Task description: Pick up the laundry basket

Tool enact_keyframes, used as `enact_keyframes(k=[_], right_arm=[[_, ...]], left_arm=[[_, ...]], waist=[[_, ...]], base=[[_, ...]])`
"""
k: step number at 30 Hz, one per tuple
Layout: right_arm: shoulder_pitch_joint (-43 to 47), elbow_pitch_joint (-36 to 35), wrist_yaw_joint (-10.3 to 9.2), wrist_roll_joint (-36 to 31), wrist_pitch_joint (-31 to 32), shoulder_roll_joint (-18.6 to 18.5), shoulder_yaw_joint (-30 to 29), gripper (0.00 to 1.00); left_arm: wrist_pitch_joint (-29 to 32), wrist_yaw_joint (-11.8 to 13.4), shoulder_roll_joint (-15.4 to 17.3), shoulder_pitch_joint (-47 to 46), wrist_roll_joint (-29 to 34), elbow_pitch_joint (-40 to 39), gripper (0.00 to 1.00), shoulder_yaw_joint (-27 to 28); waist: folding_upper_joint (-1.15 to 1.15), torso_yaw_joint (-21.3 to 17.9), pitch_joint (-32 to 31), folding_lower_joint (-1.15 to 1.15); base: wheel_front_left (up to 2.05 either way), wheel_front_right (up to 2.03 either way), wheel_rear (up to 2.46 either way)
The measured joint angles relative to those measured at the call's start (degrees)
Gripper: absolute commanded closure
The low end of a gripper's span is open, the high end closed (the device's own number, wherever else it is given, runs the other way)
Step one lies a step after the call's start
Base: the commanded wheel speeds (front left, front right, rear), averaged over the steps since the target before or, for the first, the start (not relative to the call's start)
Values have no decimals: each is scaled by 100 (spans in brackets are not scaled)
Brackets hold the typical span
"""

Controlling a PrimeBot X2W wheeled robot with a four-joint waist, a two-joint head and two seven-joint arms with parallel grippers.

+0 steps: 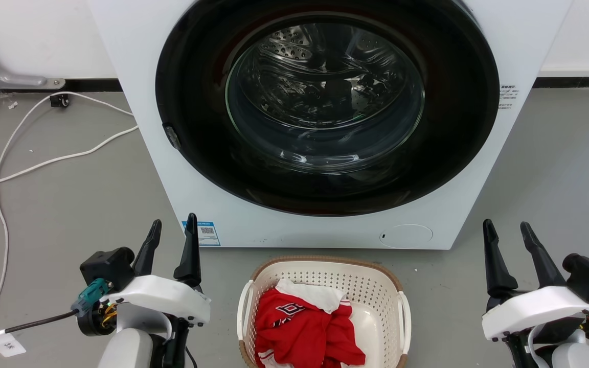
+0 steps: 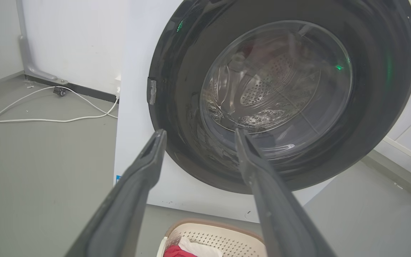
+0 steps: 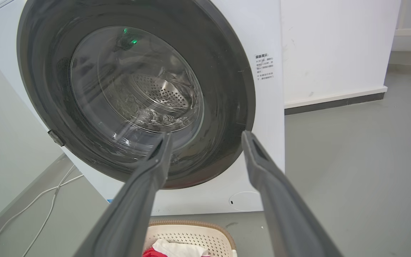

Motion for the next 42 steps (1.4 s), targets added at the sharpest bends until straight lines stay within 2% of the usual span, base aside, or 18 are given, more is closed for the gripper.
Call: enact_keyframes(k=[30,42], right_arm=[[9,54,1,-1470,-75,0,93,0],[14,105,1,-1725,-142,0,60,0]], left_arm=[[-357,118,21,-202,1443,288,0,-197],[-480,107,13,-242,1784,441,0,-189]], waist=[[0,26,1,0],[0,46,11,0]], base=[[0,0,0],[0,0,0]])
